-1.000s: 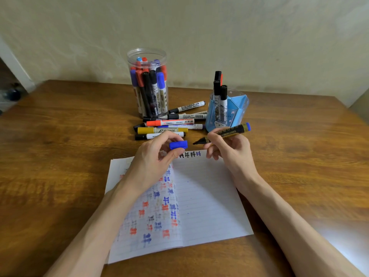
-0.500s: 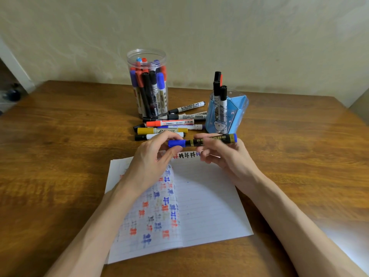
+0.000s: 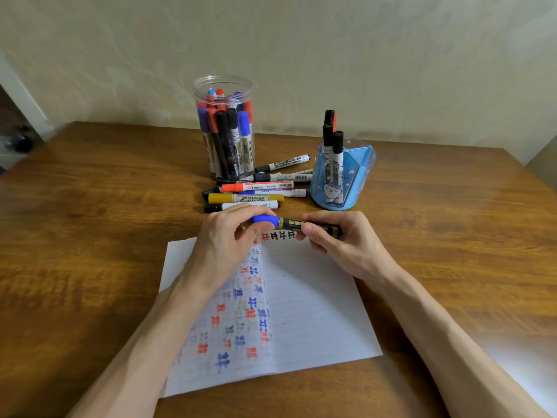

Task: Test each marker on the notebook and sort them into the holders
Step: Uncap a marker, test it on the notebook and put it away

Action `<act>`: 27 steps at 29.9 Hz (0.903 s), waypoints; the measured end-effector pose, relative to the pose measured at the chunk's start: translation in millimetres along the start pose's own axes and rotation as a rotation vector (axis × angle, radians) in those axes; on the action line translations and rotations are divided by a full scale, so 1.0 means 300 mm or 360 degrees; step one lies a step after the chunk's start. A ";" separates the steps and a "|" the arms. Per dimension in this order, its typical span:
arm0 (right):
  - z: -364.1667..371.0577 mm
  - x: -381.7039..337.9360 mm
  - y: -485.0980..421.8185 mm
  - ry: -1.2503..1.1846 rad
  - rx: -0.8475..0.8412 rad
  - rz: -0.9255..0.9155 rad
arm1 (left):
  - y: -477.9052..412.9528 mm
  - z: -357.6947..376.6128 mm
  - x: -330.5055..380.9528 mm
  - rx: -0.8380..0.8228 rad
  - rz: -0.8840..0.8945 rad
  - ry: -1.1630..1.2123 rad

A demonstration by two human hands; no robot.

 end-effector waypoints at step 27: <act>-0.104 0.020 0.007 0.0038 0.1013 0.0217 | -0.176 0.006 0.167 0.0352 -0.0192 0.0564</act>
Point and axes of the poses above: each hand's wrist, its own y-axis away from the middle knuckle, its own z-axis out of the palm, x = y × z, the point moved 5 cm from there along -y, towards the middle knuckle, and after that the axes turned 9 degrees about x, right-handed, at the moved point
